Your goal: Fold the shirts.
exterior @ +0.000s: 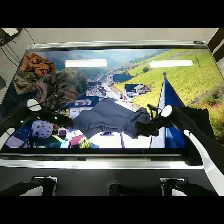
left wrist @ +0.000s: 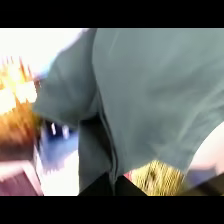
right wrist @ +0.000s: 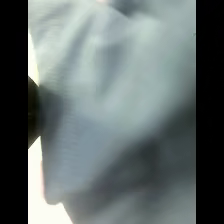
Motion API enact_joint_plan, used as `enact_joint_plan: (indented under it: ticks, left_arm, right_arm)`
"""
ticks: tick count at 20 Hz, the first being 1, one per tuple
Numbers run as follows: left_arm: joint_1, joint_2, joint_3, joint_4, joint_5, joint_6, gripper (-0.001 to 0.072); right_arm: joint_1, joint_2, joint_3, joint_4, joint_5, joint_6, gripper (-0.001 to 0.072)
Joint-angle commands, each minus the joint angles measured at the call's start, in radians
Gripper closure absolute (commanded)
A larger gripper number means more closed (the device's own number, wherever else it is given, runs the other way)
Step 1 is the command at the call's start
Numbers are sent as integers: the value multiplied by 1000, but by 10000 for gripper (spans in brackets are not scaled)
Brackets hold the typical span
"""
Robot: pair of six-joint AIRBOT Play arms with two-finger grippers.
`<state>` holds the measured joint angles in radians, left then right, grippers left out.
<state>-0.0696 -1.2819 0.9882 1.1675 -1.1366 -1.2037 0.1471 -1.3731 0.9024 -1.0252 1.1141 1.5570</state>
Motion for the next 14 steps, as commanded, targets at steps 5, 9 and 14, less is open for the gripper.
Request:
enact_joint_plan:
  ticks: [5, 9, 14]
  left_arm:
    - [0, 316, 411, 3, 277, -127, 681]
    - [0, 431, 800, 3, 472, -194, 681]
    - [0, 507, 917, 40, 425, -215, 680]
  right_arm:
    - [-1, 378, 423, -344, -163, -36, 683]
    - [-1, 587, 742, -515, -278, -63, 683]
    - [-1, 714, 810, -526, -106, 40, 682]
